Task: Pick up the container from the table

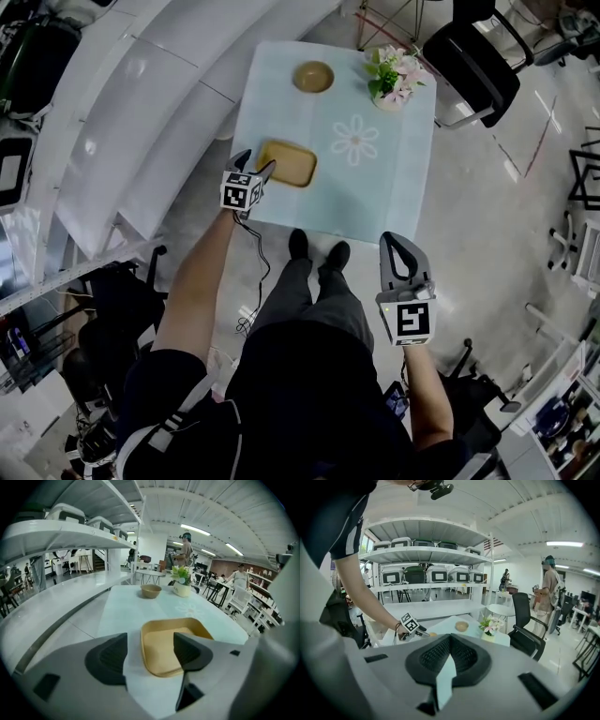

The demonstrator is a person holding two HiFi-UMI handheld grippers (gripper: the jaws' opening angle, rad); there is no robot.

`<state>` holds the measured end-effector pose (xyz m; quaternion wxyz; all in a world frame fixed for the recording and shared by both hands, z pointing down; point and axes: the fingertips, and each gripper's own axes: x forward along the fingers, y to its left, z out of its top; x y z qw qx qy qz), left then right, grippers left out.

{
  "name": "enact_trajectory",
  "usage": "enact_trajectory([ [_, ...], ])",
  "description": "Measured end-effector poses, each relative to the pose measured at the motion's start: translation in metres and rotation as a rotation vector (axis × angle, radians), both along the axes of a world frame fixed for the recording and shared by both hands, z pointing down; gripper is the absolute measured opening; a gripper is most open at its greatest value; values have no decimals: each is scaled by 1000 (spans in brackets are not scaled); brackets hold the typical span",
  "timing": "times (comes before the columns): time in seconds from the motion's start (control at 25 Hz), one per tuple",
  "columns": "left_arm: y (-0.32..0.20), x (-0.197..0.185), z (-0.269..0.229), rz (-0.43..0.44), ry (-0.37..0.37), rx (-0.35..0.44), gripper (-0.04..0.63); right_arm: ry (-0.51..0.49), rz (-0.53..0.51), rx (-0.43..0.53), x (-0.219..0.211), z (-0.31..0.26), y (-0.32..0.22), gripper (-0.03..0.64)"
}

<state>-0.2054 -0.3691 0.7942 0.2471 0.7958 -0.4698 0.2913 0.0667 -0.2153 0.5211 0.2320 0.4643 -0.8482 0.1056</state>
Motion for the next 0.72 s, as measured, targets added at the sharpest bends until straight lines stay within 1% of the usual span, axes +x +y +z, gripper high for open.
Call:
enact_trajectory([
  [0.16, -3, -7, 14, -13, -3, -60, 271, 8, 3, -25, 0, 8, 0, -2],
  [0.28, -1, -9, 19, -8, -4, -86, 225, 7, 5, -30, -1, 11, -2, -2],
  [0.44, 1, -10, 30, 0, -14, -124, 195, 10, 4, -43, -1, 15, -3, -2],
  [0.6, 0, -10, 34, -6, -21, -141, 155, -2, 6, -37, -1, 15, -4, -2],
  [0.72, -1, -9, 33, -5, -28, -140, 119, 9, 9, -54, 2, 18, -1, -2],
])
